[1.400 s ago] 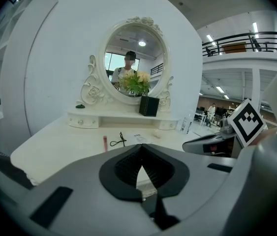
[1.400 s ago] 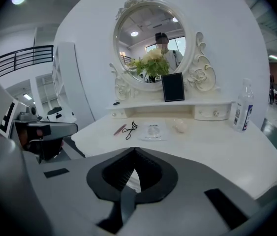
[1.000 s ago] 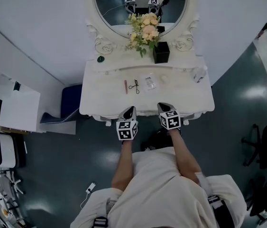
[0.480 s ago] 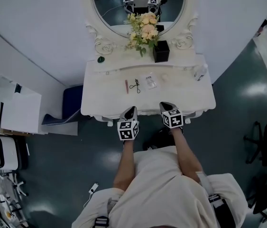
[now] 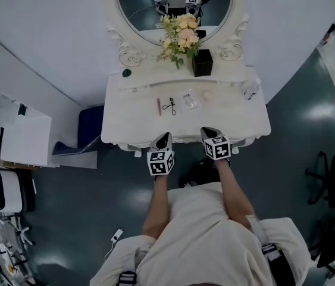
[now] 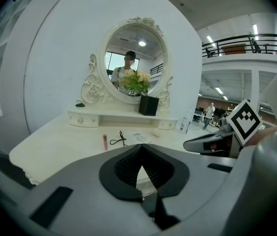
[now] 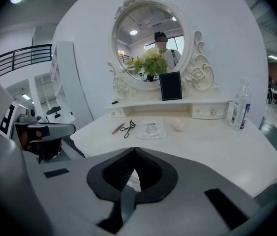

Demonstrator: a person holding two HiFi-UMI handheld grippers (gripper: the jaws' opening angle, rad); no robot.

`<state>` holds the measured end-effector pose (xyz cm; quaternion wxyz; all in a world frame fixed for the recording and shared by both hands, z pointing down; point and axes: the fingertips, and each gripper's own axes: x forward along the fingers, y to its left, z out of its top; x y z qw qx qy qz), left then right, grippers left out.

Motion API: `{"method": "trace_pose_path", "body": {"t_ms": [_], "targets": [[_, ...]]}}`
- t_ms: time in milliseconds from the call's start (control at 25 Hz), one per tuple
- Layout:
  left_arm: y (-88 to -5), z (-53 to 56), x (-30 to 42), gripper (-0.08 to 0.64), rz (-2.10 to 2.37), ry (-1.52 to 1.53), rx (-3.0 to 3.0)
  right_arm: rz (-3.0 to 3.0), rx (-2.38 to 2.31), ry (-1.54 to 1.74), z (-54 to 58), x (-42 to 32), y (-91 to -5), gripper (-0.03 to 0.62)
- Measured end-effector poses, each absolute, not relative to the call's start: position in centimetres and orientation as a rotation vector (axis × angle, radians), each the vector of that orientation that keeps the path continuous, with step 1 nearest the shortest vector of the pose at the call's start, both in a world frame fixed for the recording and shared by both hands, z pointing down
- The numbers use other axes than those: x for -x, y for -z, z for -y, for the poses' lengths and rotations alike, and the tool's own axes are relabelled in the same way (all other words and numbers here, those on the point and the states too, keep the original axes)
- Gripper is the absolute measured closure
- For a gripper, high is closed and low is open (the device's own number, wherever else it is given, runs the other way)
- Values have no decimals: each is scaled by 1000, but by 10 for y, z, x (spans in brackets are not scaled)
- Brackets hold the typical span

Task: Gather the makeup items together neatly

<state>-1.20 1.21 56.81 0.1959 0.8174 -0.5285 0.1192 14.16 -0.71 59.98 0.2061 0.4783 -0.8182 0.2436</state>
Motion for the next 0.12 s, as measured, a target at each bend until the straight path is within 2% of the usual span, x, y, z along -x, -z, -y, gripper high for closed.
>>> {"method": "trace_pose_path", "body": {"t_ms": [120], "targets": [[-569,-13,13,546,1480,-339,-2285,2279,-1329,-685,6,-141,-601,552]]}}
